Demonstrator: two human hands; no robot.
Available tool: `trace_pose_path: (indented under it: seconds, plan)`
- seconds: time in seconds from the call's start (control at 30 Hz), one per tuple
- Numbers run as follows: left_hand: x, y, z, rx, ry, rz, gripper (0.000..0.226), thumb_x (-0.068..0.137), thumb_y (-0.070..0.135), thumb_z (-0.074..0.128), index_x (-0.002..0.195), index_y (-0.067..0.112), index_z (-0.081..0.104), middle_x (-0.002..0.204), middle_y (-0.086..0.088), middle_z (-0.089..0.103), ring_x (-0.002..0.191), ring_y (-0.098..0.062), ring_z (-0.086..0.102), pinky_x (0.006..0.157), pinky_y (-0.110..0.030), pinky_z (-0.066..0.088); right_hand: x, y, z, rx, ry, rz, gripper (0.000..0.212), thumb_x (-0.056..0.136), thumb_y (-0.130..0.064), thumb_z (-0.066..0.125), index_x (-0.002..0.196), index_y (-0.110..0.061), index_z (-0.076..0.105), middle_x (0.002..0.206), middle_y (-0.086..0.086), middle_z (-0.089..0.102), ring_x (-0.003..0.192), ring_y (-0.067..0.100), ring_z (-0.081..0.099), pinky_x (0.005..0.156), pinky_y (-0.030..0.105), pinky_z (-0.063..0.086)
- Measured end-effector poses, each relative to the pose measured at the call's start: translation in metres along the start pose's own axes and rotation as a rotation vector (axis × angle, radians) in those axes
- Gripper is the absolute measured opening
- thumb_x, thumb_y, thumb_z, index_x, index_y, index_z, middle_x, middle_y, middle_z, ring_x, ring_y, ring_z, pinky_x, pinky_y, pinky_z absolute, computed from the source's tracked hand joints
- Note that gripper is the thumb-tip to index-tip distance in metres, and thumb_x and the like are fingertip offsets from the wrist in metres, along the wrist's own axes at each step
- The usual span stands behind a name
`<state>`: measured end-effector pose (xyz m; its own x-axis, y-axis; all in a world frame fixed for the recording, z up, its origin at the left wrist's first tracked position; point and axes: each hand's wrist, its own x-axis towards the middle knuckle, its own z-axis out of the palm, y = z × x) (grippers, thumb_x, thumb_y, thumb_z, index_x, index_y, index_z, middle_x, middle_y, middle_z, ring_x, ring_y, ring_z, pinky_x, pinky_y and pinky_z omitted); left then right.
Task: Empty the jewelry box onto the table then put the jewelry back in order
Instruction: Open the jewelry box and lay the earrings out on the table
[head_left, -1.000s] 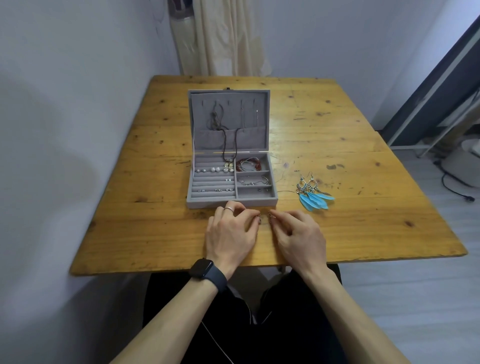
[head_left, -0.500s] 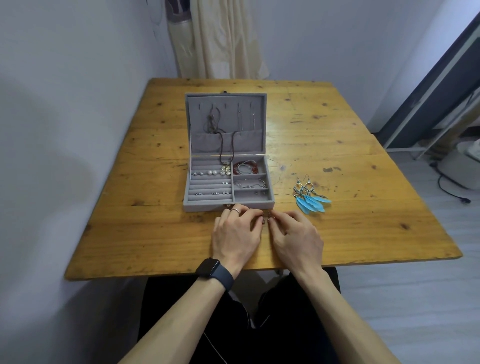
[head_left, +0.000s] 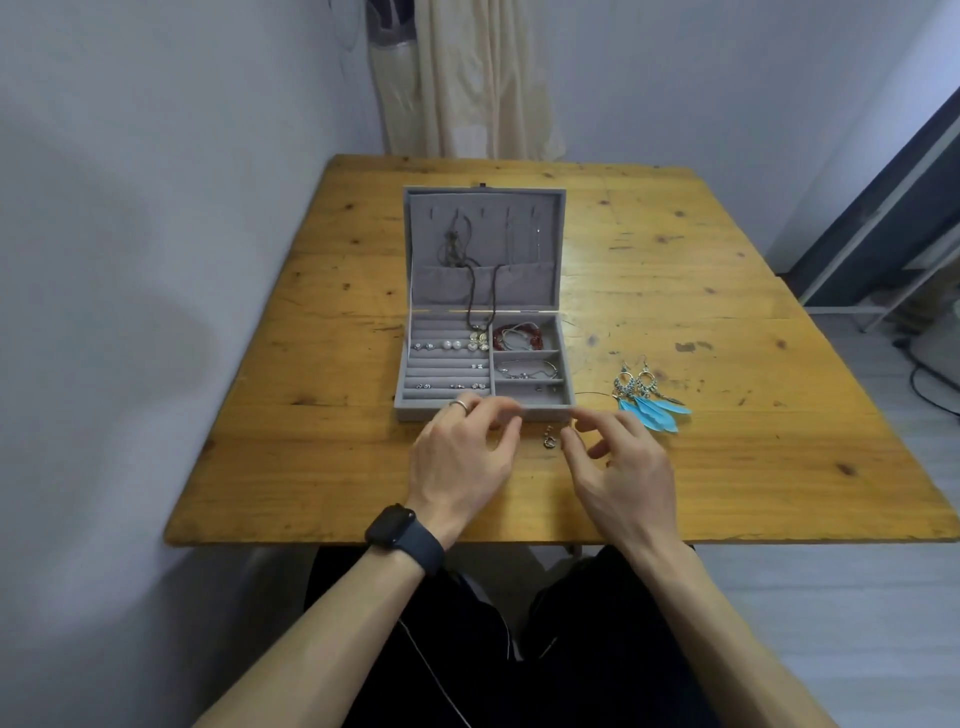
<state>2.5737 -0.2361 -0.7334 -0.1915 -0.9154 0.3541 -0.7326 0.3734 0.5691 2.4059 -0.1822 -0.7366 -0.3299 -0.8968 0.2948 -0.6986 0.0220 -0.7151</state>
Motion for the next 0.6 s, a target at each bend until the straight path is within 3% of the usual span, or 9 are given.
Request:
trace_pose_path:
  seconds: [0.1,0.23,0.4,0.6]
  plan:
    - [0.019,-0.022,-0.024,-0.009,0.060,-0.035,0.016,0.092,0.034,0.067,0.108,0.029,0.070,0.093,0.014,0.058,0.078,-0.004,0.057,0.059,-0.022,0.050,0.014,-0.018,0.001,0.032,-0.025,-0.052,0.022,0.091,-0.032,0.070,0.113,-0.032,0.070,0.096,-0.014,0.064,0.074,-0.004,0.060,0.065,0.009,0.042]
    - [0.051,-0.056,-0.048,0.104,0.036,-0.107,0.020,0.092,0.035,0.065,0.112,0.030,0.068,0.107,0.006,0.057,0.095,-0.014,0.057,0.067,-0.032,0.054,0.037,-0.040,0.016,0.031,-0.055,-0.101,0.022,0.089,-0.030,0.071,0.111,-0.030,0.071,0.095,-0.015,0.064,0.074,-0.003,0.058,0.066,0.003,0.038]
    - [0.084,-0.079,-0.060,0.305,-0.148,-0.157,0.029,0.094,0.039,0.060,0.123,0.037,0.063,0.136,0.000,0.048,0.117,-0.020,0.055,0.087,-0.035,0.055,0.070,-0.059,0.055,-0.141,-0.177,-0.171,0.028,0.093,-0.043,0.063,0.119,-0.034,0.068,0.106,-0.012,0.061,0.095,0.008,0.053,0.077,0.026,0.052]
    - [0.104,-0.080,-0.061,0.556,-0.256,-0.037,0.036,0.100,0.042,0.047,0.134,0.039,0.057,0.156,-0.005,0.034,0.133,-0.024,0.045,0.096,-0.037,0.048,0.103,-0.077,0.102,-0.365,-0.161,-0.279,0.025,0.094,-0.044,0.057,0.112,-0.036,0.072,0.114,-0.004,0.062,0.106,0.019,0.048,0.079,0.035,0.049]
